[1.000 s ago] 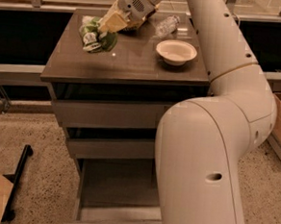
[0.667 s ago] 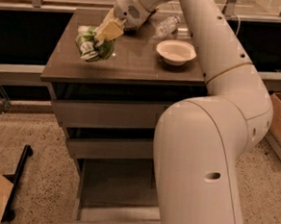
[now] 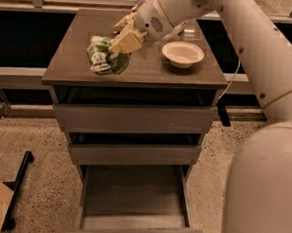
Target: Place green jalapeno chip bag into bottom drawer
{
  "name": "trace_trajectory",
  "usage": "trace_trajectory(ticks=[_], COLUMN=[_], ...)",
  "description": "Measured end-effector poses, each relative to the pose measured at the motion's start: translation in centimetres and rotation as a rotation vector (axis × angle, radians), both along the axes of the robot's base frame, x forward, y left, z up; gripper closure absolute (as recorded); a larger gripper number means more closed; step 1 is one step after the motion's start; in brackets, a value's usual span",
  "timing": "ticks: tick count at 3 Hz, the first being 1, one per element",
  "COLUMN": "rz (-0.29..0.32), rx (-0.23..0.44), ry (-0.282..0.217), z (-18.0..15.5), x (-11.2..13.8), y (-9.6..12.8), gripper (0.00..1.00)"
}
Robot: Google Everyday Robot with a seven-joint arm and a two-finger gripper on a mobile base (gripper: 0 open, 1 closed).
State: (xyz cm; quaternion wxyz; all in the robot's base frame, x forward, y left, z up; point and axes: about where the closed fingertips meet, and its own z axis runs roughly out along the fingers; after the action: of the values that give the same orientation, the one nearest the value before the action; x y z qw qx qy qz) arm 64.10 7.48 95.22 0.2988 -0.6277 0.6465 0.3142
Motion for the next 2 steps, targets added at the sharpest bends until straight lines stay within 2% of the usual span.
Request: trace_trajectory(ticks=[1,2], rz=[-0.032,-0.077], rx=[0.037,0.074], ry=[0.068,0.174], z=[-1.6,-5.0], x=[-3.9,-7.8], y=[-2.0,-3.4], gripper=[1.00,1.00])
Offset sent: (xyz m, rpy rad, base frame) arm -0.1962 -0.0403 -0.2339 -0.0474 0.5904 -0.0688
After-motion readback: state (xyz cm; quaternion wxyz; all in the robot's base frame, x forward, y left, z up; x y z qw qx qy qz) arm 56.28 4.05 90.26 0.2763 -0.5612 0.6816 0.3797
